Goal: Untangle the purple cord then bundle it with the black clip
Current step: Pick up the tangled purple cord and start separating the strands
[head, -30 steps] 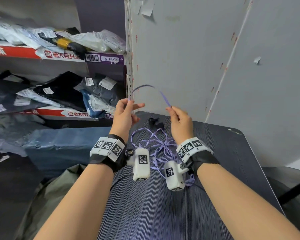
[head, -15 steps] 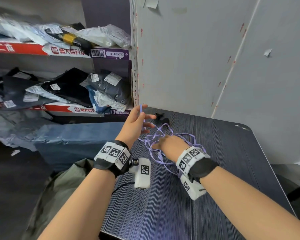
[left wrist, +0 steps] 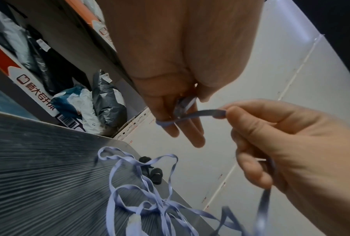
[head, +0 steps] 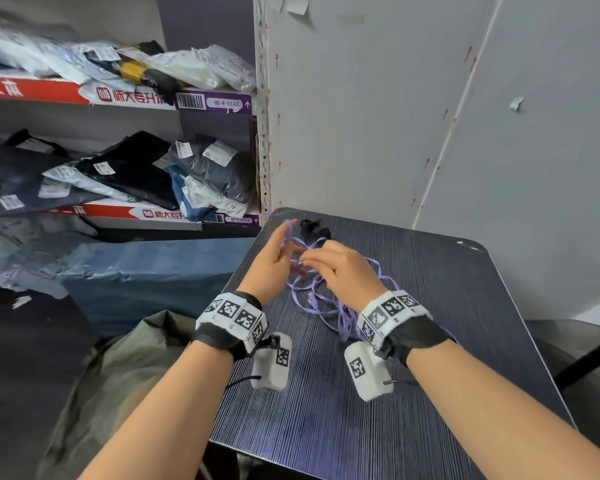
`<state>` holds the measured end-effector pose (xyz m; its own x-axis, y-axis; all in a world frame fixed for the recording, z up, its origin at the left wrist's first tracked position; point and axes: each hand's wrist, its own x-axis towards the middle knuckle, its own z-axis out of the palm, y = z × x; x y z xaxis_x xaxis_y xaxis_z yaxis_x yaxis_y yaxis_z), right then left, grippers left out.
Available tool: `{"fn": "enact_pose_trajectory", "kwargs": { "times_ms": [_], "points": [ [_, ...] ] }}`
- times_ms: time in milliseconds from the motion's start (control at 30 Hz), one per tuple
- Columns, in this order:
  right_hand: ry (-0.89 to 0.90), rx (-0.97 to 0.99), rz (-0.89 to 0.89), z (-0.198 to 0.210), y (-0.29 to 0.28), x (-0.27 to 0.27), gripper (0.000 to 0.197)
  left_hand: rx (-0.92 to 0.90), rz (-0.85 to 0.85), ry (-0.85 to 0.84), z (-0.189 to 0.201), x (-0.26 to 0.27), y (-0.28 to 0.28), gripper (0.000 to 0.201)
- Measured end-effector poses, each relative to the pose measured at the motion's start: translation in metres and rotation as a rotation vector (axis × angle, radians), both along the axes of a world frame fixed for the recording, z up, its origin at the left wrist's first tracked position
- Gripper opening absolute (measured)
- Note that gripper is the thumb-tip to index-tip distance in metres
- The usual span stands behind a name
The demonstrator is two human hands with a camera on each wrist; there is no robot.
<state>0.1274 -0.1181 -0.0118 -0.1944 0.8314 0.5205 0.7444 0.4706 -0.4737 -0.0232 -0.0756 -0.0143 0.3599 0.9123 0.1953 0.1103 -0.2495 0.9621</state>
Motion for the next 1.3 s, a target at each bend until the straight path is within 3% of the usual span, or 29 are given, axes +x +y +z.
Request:
{"fn": "enact_pose_trajectory", "kwargs": {
  "times_ms": [133,333,467,533,600,700,767,900,967,1100,1200,1300],
  "points": [
    [0.093,-0.063,-0.084,0.005,-0.006,0.000,0.019,0.020,-0.022,0.087,0.001,0.004,-0.009,0.040],
    [0.157,-0.197,-0.283,0.013,-0.006,0.001,0.029,-0.039,-0.007,-0.023,0.002,0.005,-0.007,0.027],
    [0.133,-0.508,-0.183,0.006,-0.001,0.011,0.028,-0.081,0.124,-0.123,-0.004,-0.006,0.005,0.025],
    [0.158,-0.567,-0.178,0.000,-0.002,0.019,0.027,-0.124,0.199,-0.190,-0.006,-0.016,0.012,0.026],
    [0.050,-0.587,-0.208,-0.004,-0.002,0.026,0.026,-0.153,0.250,-0.234,-0.008,-0.024,0.019,0.027],
    [-0.356,-0.597,-0.250,-0.008,0.001,0.033,0.025,-0.157,0.336,-0.282,-0.006,-0.031,0.024,0.029],
    [-0.590,-0.471,-0.331,-0.011,0.002,0.034,0.023,-0.141,0.420,-0.301,-0.006,-0.033,0.026,0.029],
    [-0.729,-0.243,-0.439,-0.011,0.002,0.031,0.020,-0.121,0.493,-0.269,-0.006,-0.034,0.029,0.029],
    [-0.683,-0.254,-0.433,-0.005,0.003,0.028,0.021,-0.125,0.489,-0.243,-0.004,-0.034,0.029,0.026],
    [-0.409,-0.287,-0.456,0.014,0.006,0.026,0.036,-0.100,0.443,-0.195,0.000,-0.033,0.028,0.018],
    [-0.069,-0.209,-0.475,0.037,0.009,0.029,0.037,-0.011,0.376,-0.089,0.006,-0.028,0.023,0.026],
    [0.104,-0.009,-0.449,0.068,0.010,0.033,0.034,0.071,0.298,-0.001,0.017,-0.021,0.018,0.037]
  ]
}}
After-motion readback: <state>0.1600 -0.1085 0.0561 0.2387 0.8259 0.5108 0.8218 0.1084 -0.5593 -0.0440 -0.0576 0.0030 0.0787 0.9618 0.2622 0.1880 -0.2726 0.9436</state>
